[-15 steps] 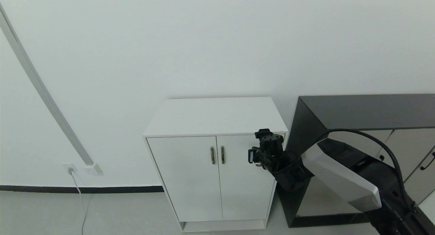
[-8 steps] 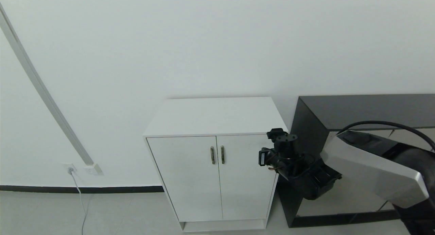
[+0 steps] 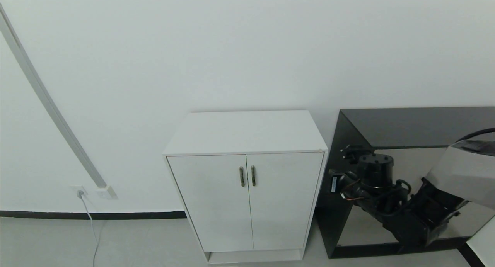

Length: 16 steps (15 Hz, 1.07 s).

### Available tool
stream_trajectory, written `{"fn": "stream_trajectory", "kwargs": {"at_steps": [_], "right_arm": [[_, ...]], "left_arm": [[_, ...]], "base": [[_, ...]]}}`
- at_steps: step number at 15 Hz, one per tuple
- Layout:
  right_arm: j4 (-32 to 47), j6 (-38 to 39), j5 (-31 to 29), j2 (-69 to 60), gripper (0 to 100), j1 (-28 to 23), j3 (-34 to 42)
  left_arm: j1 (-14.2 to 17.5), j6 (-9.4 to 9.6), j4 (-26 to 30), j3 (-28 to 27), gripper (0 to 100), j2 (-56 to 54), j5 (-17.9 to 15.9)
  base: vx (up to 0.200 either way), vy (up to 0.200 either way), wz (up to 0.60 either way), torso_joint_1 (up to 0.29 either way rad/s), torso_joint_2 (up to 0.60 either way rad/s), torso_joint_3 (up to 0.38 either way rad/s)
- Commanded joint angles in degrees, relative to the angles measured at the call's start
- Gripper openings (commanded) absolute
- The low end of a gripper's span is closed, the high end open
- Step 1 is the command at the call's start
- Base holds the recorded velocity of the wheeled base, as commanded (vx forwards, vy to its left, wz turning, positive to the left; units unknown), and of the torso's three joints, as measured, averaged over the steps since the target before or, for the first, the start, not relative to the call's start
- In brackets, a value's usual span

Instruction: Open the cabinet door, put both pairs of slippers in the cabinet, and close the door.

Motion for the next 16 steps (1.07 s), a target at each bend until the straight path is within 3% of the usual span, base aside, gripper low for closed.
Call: {"fn": "stream_trajectory", "kwargs": {"at_steps": [1,9,16], "right_arm": [[-2.1,-0.3,0.0,-8.0,0,-1.7,7.7],[-2.9,-3.4,-3.9,-24.5,0,-6.0,22.9],[-2.7,-7.2,-3.9,-37.5,0,-15.1,34.3]], "left_arm": [[0.0,0.0,0.0,0.0,0,0.1,0.0],[0.0,0.0,0.0,0.0,0,0.1,0.0],[0.0,0.0,0.0,0.0,0,0.1,0.0]], "base": [[0.0,0.0,0.0,0.0,0.0,0.0],[0.0,0.0,0.0,0.0,0.0,0.0],[0.0,0.0,0.0,0.0,0.0,0.0]]}}
